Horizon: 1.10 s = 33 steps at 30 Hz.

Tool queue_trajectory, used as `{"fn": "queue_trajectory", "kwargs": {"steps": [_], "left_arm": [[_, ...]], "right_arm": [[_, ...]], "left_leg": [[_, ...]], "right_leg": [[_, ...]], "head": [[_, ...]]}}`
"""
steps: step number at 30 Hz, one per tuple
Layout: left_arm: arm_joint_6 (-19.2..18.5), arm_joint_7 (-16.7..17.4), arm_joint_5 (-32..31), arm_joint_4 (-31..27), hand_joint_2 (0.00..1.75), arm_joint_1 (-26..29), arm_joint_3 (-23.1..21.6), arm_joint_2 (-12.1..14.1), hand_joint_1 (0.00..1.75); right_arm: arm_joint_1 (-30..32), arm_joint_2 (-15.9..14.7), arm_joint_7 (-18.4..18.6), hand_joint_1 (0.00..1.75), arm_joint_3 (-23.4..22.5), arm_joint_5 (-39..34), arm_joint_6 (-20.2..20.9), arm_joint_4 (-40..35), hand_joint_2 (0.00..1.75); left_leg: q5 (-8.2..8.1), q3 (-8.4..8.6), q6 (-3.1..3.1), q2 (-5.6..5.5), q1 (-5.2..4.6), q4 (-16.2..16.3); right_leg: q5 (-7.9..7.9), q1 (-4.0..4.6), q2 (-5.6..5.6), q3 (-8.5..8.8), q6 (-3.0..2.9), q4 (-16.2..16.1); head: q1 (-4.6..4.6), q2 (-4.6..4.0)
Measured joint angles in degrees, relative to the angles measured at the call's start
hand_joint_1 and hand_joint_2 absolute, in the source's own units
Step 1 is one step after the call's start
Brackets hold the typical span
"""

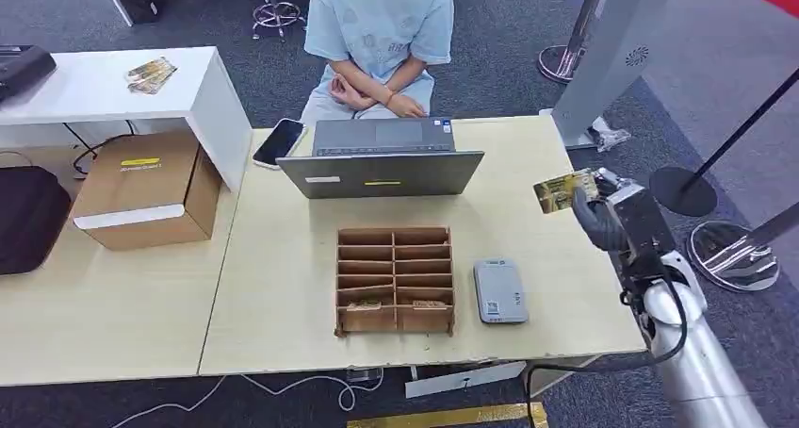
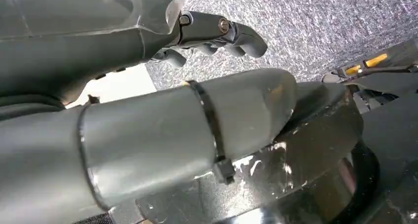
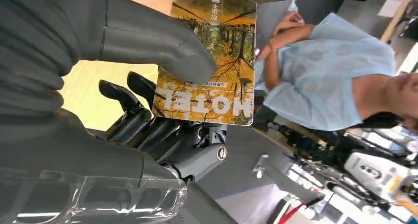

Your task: Pass the card to the sensor for recognition and then transmit it.

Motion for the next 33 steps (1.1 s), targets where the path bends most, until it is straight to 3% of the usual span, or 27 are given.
{"fn": "queue_trajectory", "kwargs": {"steps": [14,25,33], "left_arm": [[-0.33,0.0,-1.6,0.0,0.0,-0.08,0.0,0.11,0.0],[-1.51,0.11,-2.43,0.0,0.0,-0.28,0.0,0.33,0.0],[-2.23,0.81,-2.6,0.0,0.0,-0.43,0.04,0.37,0.0]], "right_arm": [[4.38,0.42,1.33,1.75,-5.53,-6.87,5.47,8.26,1.75],[4.74,4.06,1.99,1.75,-4.92,-8.07,7.15,12.63,1.75],[1.49,6.03,2.21,1.75,-1.69,-7.22,7.15,17.6,1.75]], "left_leg": [[0.0,-0.02,0.0,0.01,0.0,0.0],[0.0,-0.04,0.0,0.02,0.01,0.0],[0.01,-0.04,0.0,0.02,0.0,0.0]], "right_leg": [[0.0,0.0,0.02,-0.02,0.0,0.0],[0.0,0.01,0.02,-0.02,0.0,0.04],[0.0,0.0,0.02,-0.02,0.0,0.05]], "head": [[-0.02,0.0],[0.0,0.0],[0.0,0.0]]}}
